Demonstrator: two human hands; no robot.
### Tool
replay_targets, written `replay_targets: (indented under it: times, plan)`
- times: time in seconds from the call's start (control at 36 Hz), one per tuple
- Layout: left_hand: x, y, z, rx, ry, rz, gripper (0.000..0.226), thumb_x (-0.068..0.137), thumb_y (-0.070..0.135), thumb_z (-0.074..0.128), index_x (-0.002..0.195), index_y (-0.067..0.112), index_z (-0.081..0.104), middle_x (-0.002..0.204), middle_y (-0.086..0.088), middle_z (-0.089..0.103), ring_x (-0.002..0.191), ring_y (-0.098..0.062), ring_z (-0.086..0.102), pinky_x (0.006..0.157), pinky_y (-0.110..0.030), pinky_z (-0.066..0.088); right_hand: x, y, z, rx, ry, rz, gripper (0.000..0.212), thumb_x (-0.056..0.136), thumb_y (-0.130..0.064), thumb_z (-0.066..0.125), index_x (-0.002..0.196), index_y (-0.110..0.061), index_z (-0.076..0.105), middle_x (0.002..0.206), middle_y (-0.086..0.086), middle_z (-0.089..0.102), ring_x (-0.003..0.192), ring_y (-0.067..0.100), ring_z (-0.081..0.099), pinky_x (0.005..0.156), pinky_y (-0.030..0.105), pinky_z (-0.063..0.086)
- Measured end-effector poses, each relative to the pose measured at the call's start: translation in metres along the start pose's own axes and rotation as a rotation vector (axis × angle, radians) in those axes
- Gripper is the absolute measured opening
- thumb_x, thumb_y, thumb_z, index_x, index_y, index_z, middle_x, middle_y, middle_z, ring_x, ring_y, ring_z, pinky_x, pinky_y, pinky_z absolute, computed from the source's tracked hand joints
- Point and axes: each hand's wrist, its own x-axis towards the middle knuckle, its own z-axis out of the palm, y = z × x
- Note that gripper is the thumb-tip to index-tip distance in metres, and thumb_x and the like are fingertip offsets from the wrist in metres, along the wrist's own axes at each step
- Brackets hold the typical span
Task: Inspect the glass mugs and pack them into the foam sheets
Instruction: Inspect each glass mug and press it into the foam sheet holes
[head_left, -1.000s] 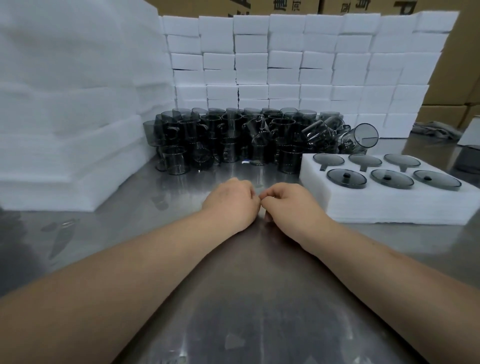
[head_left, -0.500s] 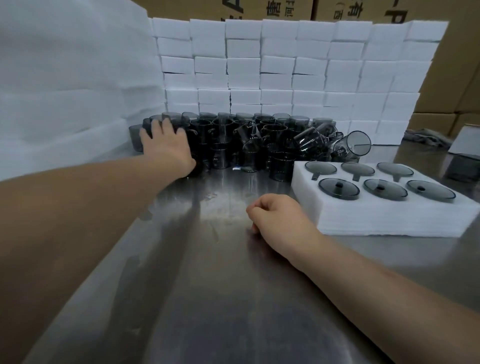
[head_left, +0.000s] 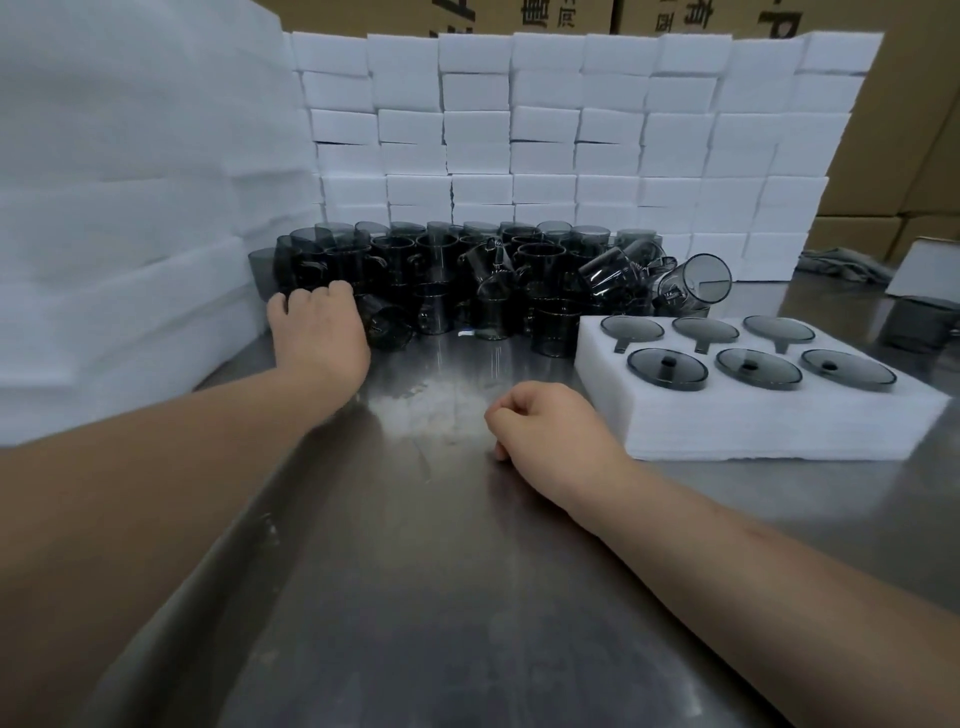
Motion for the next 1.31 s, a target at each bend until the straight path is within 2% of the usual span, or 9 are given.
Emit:
replay_targets:
  times: [0.25,0.47,0.56,0.67,0.86,1.03,1.11,1.19,1.31]
  plan:
    - [-0.048,0.040,-0.034,-0.465,0.231,-0.017,0.030,0.087,0.006,0.043,0.112,0.012,0.057,0.111,-0.012,0.059,0.107,-0.032,0.045,0.093,-0.038,0.025,0.002,-0.001,-0.001,0.093,0.027,0.010,0.012,0.081,-0.028,0.044,0.079,-0.028,0.056,0.074,-0.007,0.067,0.068,0.011,0.063,0.067,0.029,0.049]
    - [-0.093,0.083,-0.074,-0.850,0.224,0.129,0.022,0.092,0.008,0.041,0.106,0.009,0.057,0.094,0.004,0.051,0.097,-0.017,0.041,0.079,-0.017,0.026,-0.001,-0.005,-0.005,0.384,0.109,0.019,0.035,0.098,-0.038,0.028,0.077,-0.023,0.053,0.068,-0.006,0.065,0.050,0.004,0.052,0.038,0.009,0.035]
    - [-0.098,0.086,-0.077,-0.893,0.212,0.111,0.018,0.093,0.011,0.042,0.103,0.012,0.057,0.083,0.018,0.041,0.093,-0.010,0.038,0.074,-0.013,0.024,-0.002,-0.004,-0.006,0.424,0.097,0.000,0.052,0.096,-0.047,0.023,0.079,-0.016,0.061,0.060,-0.004,0.065,0.046,0.002,0.053,0.046,0.013,0.038]
    - [-0.105,0.081,-0.072,-0.904,0.181,0.159,0.020,0.092,0.006,0.045,0.105,0.006,0.059,0.089,0.016,0.045,0.096,-0.011,0.039,0.080,-0.014,0.026,-0.004,-0.006,-0.005,0.435,0.005,-0.045,0.054,0.078,-0.062,0.025,0.089,-0.025,0.063,0.081,0.010,0.068,0.060,0.012,0.058,0.061,0.028,0.038]
    - [-0.108,0.073,-0.075,-0.937,0.131,0.295,0.033,0.088,0.017,0.042,0.111,0.005,0.062,0.099,0.007,0.050,0.102,-0.013,0.044,0.087,-0.004,0.026,-0.009,-0.006,-0.008,0.460,-0.028,-0.128,0.036,0.092,-0.043,0.043,0.091,-0.013,0.063,0.092,0.006,0.062,0.061,0.006,0.051,0.059,0.023,0.036]
    - [-0.107,0.064,-0.071,-0.963,0.154,0.156,0.044,0.086,0.028,0.046,0.126,0.012,0.053,0.110,0.011,0.043,0.111,-0.012,0.043,0.099,-0.018,0.031,-0.007,-0.005,-0.007,0.563,0.027,-0.117,0.015,0.093,-0.035,0.048,0.092,-0.026,0.060,0.086,-0.010,0.061,0.069,0.005,0.051,0.062,0.019,0.040]
    - [-0.104,0.063,-0.065,-0.986,0.084,0.028,0.035,0.089,0.024,0.052,0.123,0.015,0.051,0.105,0.007,0.049,0.098,-0.013,0.051,0.091,-0.031,0.042,-0.004,-0.006,-0.005,0.606,0.072,-0.102,0.005,0.092,-0.031,0.052,0.095,-0.029,0.056,0.085,-0.013,0.059,0.073,0.005,0.054,0.070,0.024,0.043]
    - [-0.104,0.063,-0.059,-0.951,-0.034,0.042,0.034,0.090,0.027,0.051,0.122,0.018,0.052,0.104,0.006,0.054,0.093,-0.014,0.054,0.085,-0.028,0.041,-0.001,-0.005,-0.004,0.573,0.095,-0.083,0.027,0.087,-0.029,0.059,0.113,-0.022,0.053,0.100,-0.010,0.063,0.091,0.006,0.059,0.083,0.029,0.045]
    - [-0.103,0.061,-0.054,-0.917,-0.102,0.066,0.037,0.090,0.033,0.048,0.124,0.021,0.051,0.107,0.006,0.055,0.086,-0.004,0.053,0.077,-0.022,0.035,0.002,0.000,-0.002,0.528,0.130,-0.053,0.033,0.080,-0.032,0.067,0.108,-0.024,0.053,0.100,-0.009,0.066,0.095,0.007,0.062,0.082,0.030,0.046]
